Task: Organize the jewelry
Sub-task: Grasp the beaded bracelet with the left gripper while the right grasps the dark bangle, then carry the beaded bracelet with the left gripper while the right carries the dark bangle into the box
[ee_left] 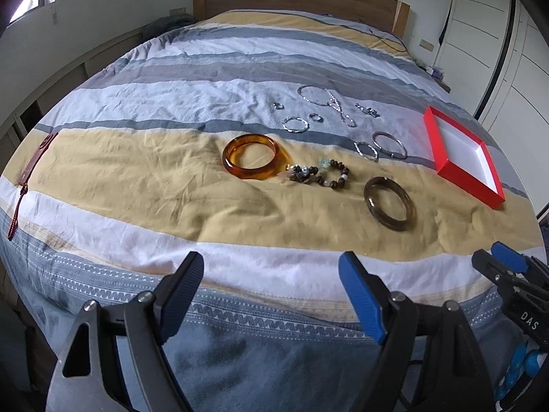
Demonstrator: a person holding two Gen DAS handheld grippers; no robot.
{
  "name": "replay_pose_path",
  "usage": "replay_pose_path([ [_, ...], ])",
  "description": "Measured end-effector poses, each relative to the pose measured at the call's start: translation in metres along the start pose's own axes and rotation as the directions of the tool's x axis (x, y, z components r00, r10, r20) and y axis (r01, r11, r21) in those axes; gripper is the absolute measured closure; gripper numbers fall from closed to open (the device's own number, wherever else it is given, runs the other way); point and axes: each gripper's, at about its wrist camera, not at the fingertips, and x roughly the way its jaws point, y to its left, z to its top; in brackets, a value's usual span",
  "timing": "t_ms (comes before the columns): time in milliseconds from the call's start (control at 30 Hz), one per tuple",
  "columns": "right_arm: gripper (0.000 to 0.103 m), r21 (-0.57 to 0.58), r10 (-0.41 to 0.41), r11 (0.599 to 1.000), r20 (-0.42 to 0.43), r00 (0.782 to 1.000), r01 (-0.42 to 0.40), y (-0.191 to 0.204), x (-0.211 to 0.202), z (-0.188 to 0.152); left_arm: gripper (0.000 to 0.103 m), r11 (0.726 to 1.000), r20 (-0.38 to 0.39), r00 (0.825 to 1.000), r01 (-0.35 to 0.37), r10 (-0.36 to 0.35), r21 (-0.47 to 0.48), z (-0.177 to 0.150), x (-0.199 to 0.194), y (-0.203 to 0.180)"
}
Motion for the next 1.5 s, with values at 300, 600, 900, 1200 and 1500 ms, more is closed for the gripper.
replay_pose_path([
  [300, 0.06, 0.005, 0.072, 0.997, -0.036, 0.997, -0.072, -0.005, 0.03, 0.014, 0.024, 0.994, -0.063, 0.995, 0.07, -0.075, -0.078, 0.016, 0.027, 0.001],
  [600, 0.068, -0.001, 0.16, 0.987, -0.08, 0.984, -0.161, -0.002, 0.086, 0.047, 0.024, 0.981, -0.105, 0.989, 0.089, -0.109, -0.174, 0.048, 0.061, -0.008],
  [900, 0.07, 0.005, 0.21, 0.977, -0.135, 0.968, -0.211, 0.005, 0.144, 0.058, 0.024, 0.93, -0.162, 0.975, 0.088, -0.154, -0.357, 0.071, 0.108, -0.013],
  [1200, 0.087, 0.005, 0.231, 0.972, -0.133, 0.964, -0.233, -0.006, 0.157, 0.054, 0.024, 0.846, -0.233, 0.961, 0.0, -0.147, -0.533, 0.082, 0.155, -0.012],
  [1500, 0.093, -0.019, 0.248, 0.967, -0.13, 0.96, -0.252, -0.007, 0.155, 0.054, 0.053, 0.891, -0.26, 0.965, -0.082, -0.041, -0.446, 0.081, 0.157, -0.023],
])
